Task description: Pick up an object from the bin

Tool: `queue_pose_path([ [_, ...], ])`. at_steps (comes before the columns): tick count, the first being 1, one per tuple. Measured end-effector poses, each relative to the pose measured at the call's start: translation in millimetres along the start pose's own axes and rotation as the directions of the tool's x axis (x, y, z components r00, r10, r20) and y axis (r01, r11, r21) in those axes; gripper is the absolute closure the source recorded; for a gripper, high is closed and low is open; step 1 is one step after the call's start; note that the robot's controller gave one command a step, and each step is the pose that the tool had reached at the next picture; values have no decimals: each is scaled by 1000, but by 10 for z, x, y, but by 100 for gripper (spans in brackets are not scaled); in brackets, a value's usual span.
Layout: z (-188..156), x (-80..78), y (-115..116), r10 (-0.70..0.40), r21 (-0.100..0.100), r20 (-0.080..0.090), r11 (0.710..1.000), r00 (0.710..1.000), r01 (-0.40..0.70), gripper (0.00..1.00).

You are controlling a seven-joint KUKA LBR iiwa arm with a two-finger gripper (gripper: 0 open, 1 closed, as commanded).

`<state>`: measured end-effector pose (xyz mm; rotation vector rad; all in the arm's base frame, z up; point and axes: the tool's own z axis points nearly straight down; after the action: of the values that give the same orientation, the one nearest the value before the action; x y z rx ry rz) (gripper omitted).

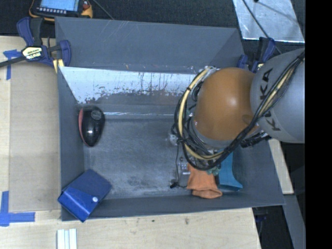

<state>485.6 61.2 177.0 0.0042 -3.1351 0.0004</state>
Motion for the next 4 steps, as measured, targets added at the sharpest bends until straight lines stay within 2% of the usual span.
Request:
queue_pose_path([
  [1, -45, -17, -3, 2, -1, 9, 1000, 1000, -2, 0],
  [2, 256, -38, -270, 47, -1, 10, 999, 999, -47, 0],
  [3, 459, -317, -337, 228, -2, 10, 974, 974, -228, 0],
  [4, 714, -256, -440, 156, -2, 9, 988, 988, -156, 0],
])
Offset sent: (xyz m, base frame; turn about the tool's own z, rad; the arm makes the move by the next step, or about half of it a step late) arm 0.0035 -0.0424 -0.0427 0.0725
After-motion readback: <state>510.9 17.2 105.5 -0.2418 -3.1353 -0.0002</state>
